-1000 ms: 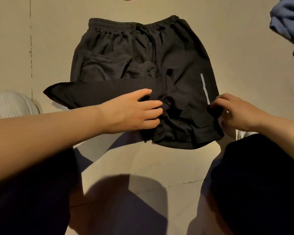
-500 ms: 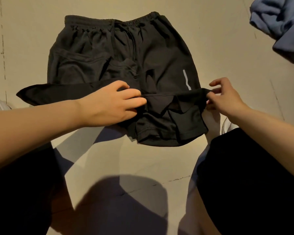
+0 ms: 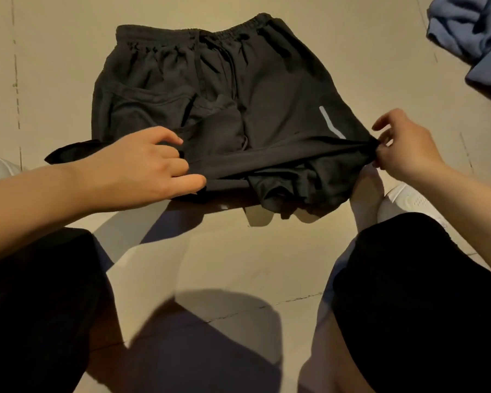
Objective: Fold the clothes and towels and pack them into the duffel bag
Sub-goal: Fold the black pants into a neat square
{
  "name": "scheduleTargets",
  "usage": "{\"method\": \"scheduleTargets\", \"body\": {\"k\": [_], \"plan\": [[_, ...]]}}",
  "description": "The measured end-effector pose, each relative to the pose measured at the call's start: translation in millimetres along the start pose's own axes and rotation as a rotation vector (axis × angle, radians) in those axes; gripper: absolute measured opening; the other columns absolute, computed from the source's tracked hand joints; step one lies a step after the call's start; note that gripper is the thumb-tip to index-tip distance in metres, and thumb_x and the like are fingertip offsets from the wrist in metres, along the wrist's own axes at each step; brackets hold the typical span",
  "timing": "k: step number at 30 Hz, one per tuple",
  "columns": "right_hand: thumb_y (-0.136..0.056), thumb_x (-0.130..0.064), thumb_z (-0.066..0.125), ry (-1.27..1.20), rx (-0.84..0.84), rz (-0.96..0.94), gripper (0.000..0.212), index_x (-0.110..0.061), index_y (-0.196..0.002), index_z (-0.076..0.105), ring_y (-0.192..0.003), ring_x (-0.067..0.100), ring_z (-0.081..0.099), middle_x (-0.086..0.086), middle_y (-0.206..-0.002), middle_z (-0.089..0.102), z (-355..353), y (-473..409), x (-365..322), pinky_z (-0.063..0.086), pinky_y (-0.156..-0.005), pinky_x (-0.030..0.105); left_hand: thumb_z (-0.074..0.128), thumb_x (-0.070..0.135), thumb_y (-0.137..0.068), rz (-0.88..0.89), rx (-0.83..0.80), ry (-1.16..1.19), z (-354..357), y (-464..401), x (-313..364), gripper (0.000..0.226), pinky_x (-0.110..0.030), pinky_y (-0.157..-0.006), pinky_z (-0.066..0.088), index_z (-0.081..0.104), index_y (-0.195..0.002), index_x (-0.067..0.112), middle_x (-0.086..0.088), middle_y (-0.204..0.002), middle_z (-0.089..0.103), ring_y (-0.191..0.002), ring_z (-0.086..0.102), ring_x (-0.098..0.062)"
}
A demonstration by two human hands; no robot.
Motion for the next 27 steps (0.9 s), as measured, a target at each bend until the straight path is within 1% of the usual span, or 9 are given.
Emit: {"method": "scheduleTargets", "body": {"k": [4, 7, 9, 11, 13, 15, 19, 24, 27], "plan": [[-0.086, -0.015, 0.061, 0.278, -0.029, -0.288, 0.033, -0.014, -0.116, 0.046, -0.083, 0.03, 0.052, 0.011, -0.111, 0.05, 7, 18, -8, 0.039, -0.069, 0.037, 0.03, 0.006, -0.1, -0.012, 0.001, 0.032, 10, -5, 10, 0.033, -0.045, -0.085, 0.052, 0.063, -0.102, 0.009, -0.011, -0.075, 0.06, -0.054, 0.055, -0.03], [-0.087, -0.038, 0.056, 0.384, -0.019, -0.635, 0.024, -0.015, -0.093, 0.051, -0.076, 0.032, 0.055, 0.007, -0.095, 0.05, 12, 49, -24, 0.042, -0.057, 0.034, 0.038, 0.024, -0.102, -0.029, 0.022, 0.068, 11, -11, 17, 0.028, -0.043, -0.079, 0.049, 0.063, -0.105, 0.011, -0.013, -0.099, 0.065, -0.077, 0.062, -0.033], [-0.085, -0.055, 0.051, 0.473, -0.161, -0.784, 0.04, -0.015, -0.085, 0.054, -0.068, 0.032, 0.056, 0.005, -0.086, 0.051, 28, 64, -22, 0.038, -0.052, 0.03, 0.04, 0.025, -0.101, -0.007, 0.083, 0.11, 6, -23, 28, 0.027, -0.042, -0.079, 0.048, 0.064, -0.106, 0.014, -0.013, -0.111, 0.064, -0.092, 0.062, -0.033], [-0.076, -0.062, 0.058, 0.587, -0.286, -0.737, 0.05, -0.016, -0.095, 0.056, -0.071, 0.034, 0.057, 0.007, -0.094, 0.052, 42, 62, -7, 0.042, -0.055, 0.033, 0.034, 0.012, -0.101, 0.064, 0.136, 0.137, 6, -43, 46, 0.03, -0.042, -0.082, 0.049, 0.063, -0.108, 0.015, -0.014, -0.115, 0.063, -0.098, 0.062, -0.032], [-0.07, -0.044, 0.076, 0.558, -0.322, -0.606, 0.053, -0.014, -0.106, 0.053, -0.076, 0.037, 0.056, 0.01, -0.103, 0.048, 46, 55, 3, 0.045, -0.06, 0.036, 0.027, 0.006, -0.1, 0.127, 0.142, 0.143, 15, -63, 61, 0.039, -0.043, -0.086, 0.049, 0.061, -0.116, 0.016, -0.014, -0.116, 0.063, -0.099, 0.062, -0.031], [-0.07, -0.02, 0.08, 0.392, -0.342, -0.516, 0.046, -0.012, -0.107, 0.053, -0.079, 0.034, 0.055, 0.007, -0.105, 0.044, 47, 52, 3, 0.04, -0.063, 0.033, 0.039, 0.006, -0.093, 0.148, 0.111, 0.113, 29, -77, 71, 0.036, -0.044, -0.084, 0.049, 0.057, -0.122, 0.018, -0.012, -0.106, 0.065, -0.092, 0.061, -0.031], [-0.074, 0.003, 0.073, 0.028, -0.394, -0.36, 0.026, -0.022, -0.08, 0.064, -0.078, 0.026, 0.06, 0.003, -0.092, 0.058, 44, 54, -4, 0.045, -0.07, 0.03, 0.067, 0.011, -0.077, 0.124, 0.053, 0.133, 35, -88, 79, 0.015, -0.034, -0.067, 0.046, 0.066, -0.089, 0.02, 0.0, -0.068, 0.056, -0.065, 0.051, -0.024], [-0.084, 0.004, 0.064, -0.598, -0.383, -0.016, 0.017, -0.012, -0.079, 0.066, -0.043, 0.012, 0.05, -0.004, -0.057, 0.059, -5, 36, -29, 0.043, -0.042, 0.019, 0.055, 0.01, -0.085, 0.124, 0.075, 0.108, 36, -82, 61, 0.031, -0.041, -0.071, 0.047, 0.063, -0.112, 0.022, -0.008, -0.1, 0.062, -0.085, 0.057, -0.028], [-0.086, -0.003, 0.065, -0.622, -0.389, 0.016, 0.012, -0.013, -0.08, 0.067, -0.045, 0.017, 0.048, -0.003, -0.057, 0.058, -13, 26, -42, 0.042, -0.04, 0.021, 0.065, 0.01, -0.078, 0.15, 0.019, 0.016, 42, -81, 58, 0.025, -0.038, -0.067, 0.045, 0.066, -0.102, 0.019, -0.003, -0.085, 0.06, -0.074, 0.053, -0.025]]}}
Point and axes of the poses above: each hand's wrist, its own y-axis away from the middle knuckle, its own z-axis out of the palm, x = y × z, the point moved 4 cm from there along -y, towards the middle knuckle
